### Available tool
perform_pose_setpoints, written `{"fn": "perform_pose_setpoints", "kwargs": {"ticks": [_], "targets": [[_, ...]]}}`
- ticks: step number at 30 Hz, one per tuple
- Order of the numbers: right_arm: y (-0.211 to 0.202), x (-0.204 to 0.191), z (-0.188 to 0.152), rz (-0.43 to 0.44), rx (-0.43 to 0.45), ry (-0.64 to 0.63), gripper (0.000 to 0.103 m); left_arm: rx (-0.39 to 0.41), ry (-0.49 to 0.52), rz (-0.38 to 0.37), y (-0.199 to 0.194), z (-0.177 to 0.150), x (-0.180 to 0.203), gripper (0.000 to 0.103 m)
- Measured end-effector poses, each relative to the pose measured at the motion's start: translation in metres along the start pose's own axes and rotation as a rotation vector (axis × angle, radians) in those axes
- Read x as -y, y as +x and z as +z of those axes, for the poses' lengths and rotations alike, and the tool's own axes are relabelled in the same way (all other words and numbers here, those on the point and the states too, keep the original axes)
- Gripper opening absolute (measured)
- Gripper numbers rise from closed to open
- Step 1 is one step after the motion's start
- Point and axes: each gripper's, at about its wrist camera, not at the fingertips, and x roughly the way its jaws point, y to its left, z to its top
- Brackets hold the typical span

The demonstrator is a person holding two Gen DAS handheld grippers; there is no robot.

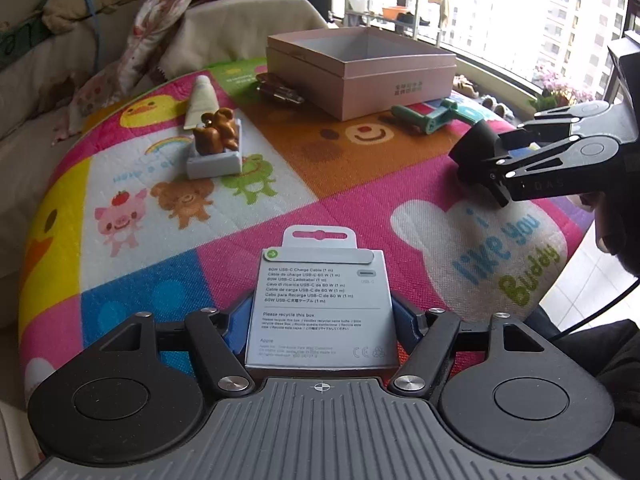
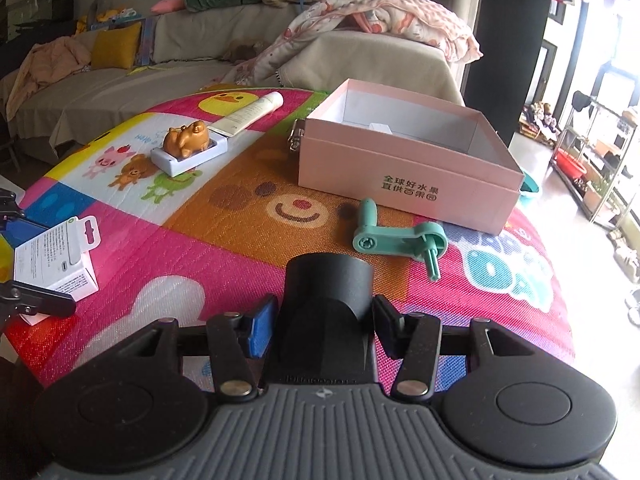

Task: Organize rigid objects
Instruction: 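Carry both items over the pink box and open both tools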

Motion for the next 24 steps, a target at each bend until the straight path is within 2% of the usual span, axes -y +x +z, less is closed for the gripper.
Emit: {"fn": "perform_pose_setpoints", "kwargs": {"ticks": [4, 7, 12, 14, 17, 19, 20, 22, 24], "targets": [[-0.006, -0.001, -0.002, 0.031, -0.008, -0.019, 0.051, 0.036, 0.028, -0.058, -0.003, 0.005, 0.006, 0.074], [-0.018, 0.006, 0.002, 0.061, 0.007, -0.010, 0.051, 0.105, 0.043, -0.116, 0.000, 0.036, 0.008, 0.074], [-0.041, 0.034, 0.047, -0.014, 0.174, -0.002, 0.051, 0.313, 0.101, -0.145, 0.010, 0.149, 0.005, 0.074], [-0.039, 0.049, 0.074, -0.072, 0.241, -0.001, 0.051, 0.367, 0.072, -0.148, 0.024, 0.200, 0.001, 0.074], [-0.019, 0.072, 0.115, -0.132, 0.289, 0.019, 0.051, 0.408, -0.029, -0.184, 0.056, 0.268, -0.008, 0.074], [0.001, 0.083, 0.138, -0.162, 0.314, 0.009, 0.052, 0.394, -0.103, -0.227, 0.085, 0.299, -0.015, 0.074], [0.012, 0.089, 0.147, -0.165, 0.313, 0.001, 0.059, 0.366, -0.136, -0.235, 0.101, 0.309, -0.017, 0.074], [0.029, 0.098, 0.155, -0.205, 0.286, 0.023, 0.069, 0.314, -0.189, -0.229, 0.129, 0.312, -0.023, 0.072], [0.031, 0.103, 0.148, -0.199, 0.275, 0.049, 0.069, 0.290, -0.191, -0.238, 0.141, 0.303, -0.027, 0.072]]}}
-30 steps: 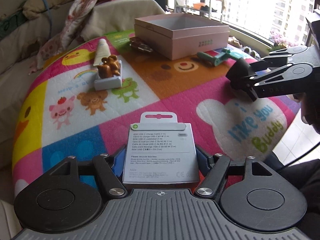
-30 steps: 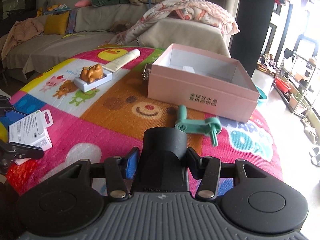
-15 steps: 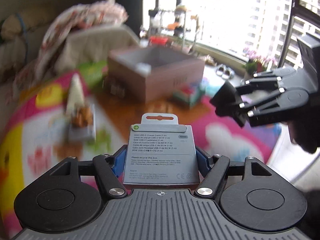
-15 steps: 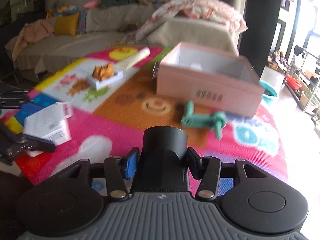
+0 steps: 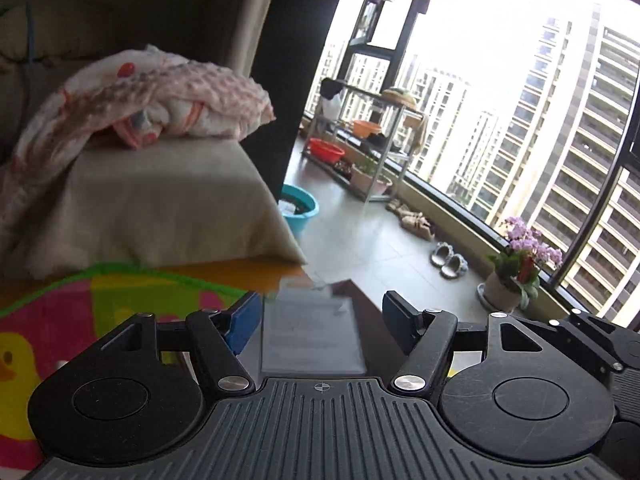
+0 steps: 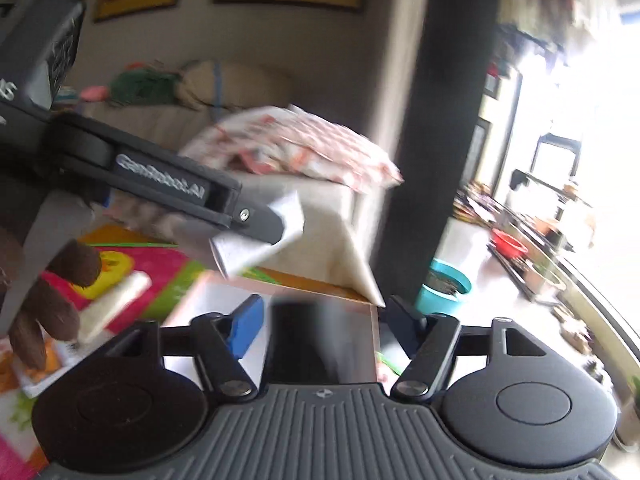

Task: Organize rigid objects
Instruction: 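Carry both items over the pink box and open both tools, then grasp the brown bear figurine with the left tool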

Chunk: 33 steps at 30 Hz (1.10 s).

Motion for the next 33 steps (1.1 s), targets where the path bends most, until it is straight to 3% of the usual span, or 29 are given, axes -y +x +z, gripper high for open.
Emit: {"fn": "perform_pose_setpoints", "kwargs": {"ticks": [2, 6, 9, 14, 19, 25, 28, 30, 33], "targets": [[-0.011, 0.005, -0.017, 0.035, -0.003, 0.029, 0.078, 0.017, -0.005, 0.007, -0.009, -0.017, -0.011, 0.072], [-0.032, 0.004, -0.054, 0.058, -0.038, 0.050, 0.080, 0.087, -0.040, 0.030, -0.059, -0.047, -0.030, 0.072], [-0.041, -0.006, -0.080, 0.109, -0.088, 0.046, 0.081, 0.141, -0.043, 0.132, -0.106, -0.072, -0.044, 0.072], [-0.033, -0.031, -0.112, 0.169, -0.194, 0.048, 0.083, 0.124, -0.110, 0.251, -0.168, -0.124, -0.071, 0.072], [-0.009, -0.034, -0.121, 0.164, -0.258, 0.133, 0.083, 0.064, -0.155, 0.306, -0.194, -0.168, -0.088, 0.072], [-0.020, -0.048, -0.122, 0.245, -0.261, 0.198, 0.084, 0.084, -0.314, 0.279, -0.184, -0.173, -0.110, 0.072], [-0.027, -0.057, -0.125, 0.213, -0.238, 0.161, 0.084, 0.084, -0.195, 0.262, -0.172, -0.165, -0.090, 0.072], [-0.029, -0.058, -0.125, 0.202, -0.226, 0.160, 0.084, 0.058, -0.076, 0.295, -0.159, -0.161, -0.074, 0.070], [-0.023, -0.056, -0.124, 0.207, -0.253, 0.174, 0.084, 0.002, 0.050, 0.368, -0.137, -0.159, -0.062, 0.054]]}}
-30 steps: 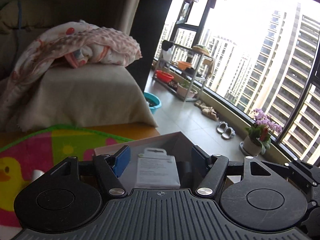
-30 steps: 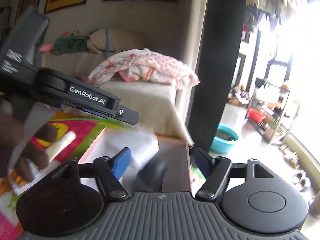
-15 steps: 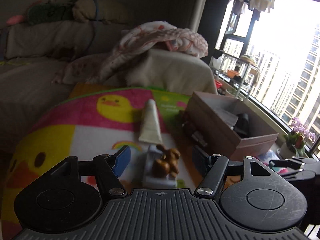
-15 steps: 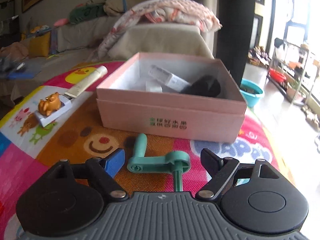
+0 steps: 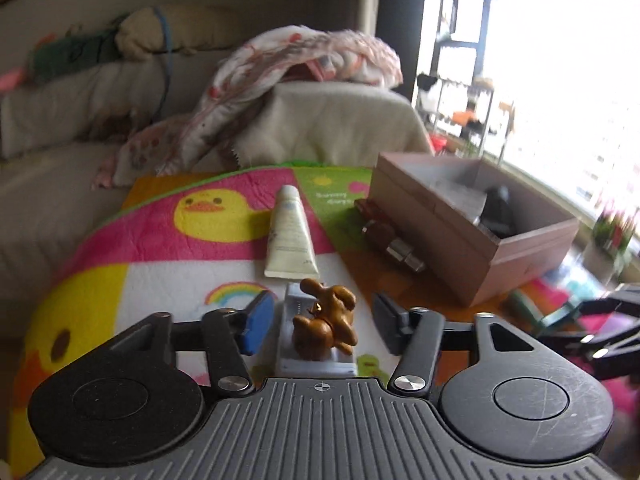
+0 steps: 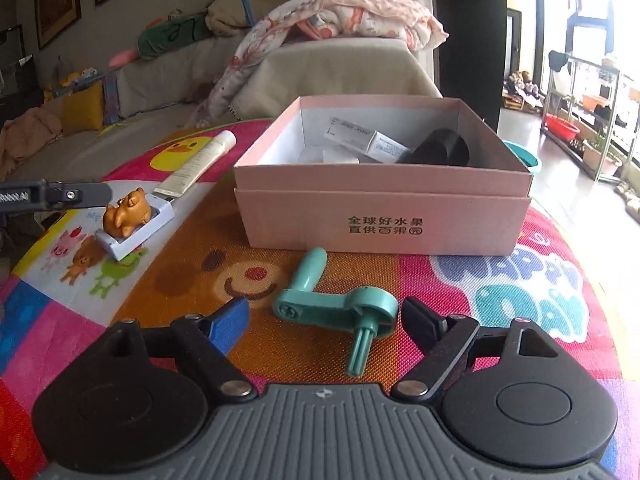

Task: Organize rigid objects
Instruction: 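Grasp the brown bear figurine with the left tool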

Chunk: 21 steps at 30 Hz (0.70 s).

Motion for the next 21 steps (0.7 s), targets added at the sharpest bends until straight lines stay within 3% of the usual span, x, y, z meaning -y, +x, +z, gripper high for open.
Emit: {"fn": "perform_pose_setpoints", "kwargs": {"ticks": [4, 8, 16, 21], "targets": [[0.000, 0.003, 0.000, 0.006, -0.001, 0.016, 0.084, -0.066, 0.006, 0.020, 0.019, -0.003, 0.001, 0.048], [0.001, 0.004, 0.000, 0.005, -0.001, 0.021, 0.084, -0.065, 0.021, 0.030, 0.018, -0.004, 0.002, 0.042], [0.001, 0.004, 0.000, 0.007, -0.002, 0.023, 0.084, -0.047, 0.016, -0.043, 0.002, 0.001, 0.009, 0.042], [0.001, 0.004, 0.000, 0.008, -0.003, 0.023, 0.085, -0.045, 0.039, -0.157, -0.015, -0.001, 0.038, 0.042]]}}
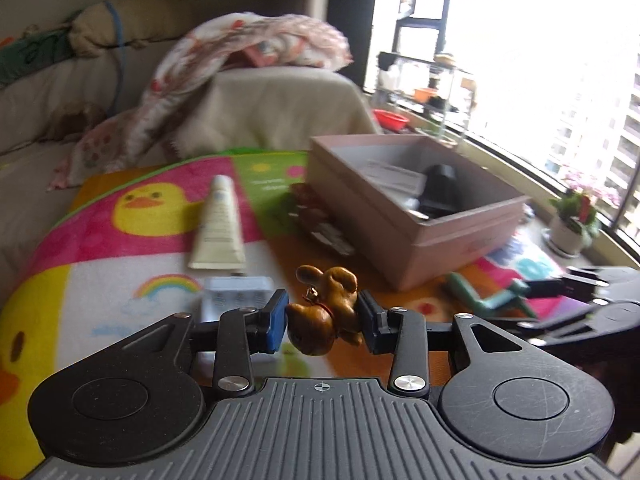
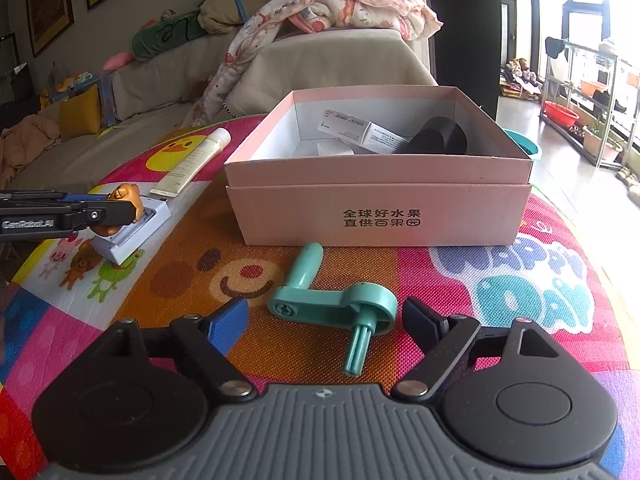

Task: Organize rigid objects
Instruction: 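Grasp the brown bear figurine with the left tool, then grasp the white battery charger with the right tool while the left tool holds the bear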

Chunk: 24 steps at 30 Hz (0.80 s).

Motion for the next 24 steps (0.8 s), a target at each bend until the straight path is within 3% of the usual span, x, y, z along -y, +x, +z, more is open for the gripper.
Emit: {"fn": "perform_pose_setpoints", "kwargs": {"ticks": [9, 16, 24], "targets": [[0.000, 0.000, 0.000, 0.000, 0.000, 0.000, 0.085, -0.103, 0.046, -0.029, 0.016, -0.029, 0.042, 0.042], [0.002, -0.001, 0.000, 0.002, -0.005, -0.009, 0.089, -0.106, 0.012, -0.037, 0.018, -0.032, 0.038, 0.043], [0.007, -0.012, 0.000, -0.034, -0.034, -0.066, 0.091, -0.046, 0.015, -0.013, 0.015, -0.043, 0.043, 0.043]]}}
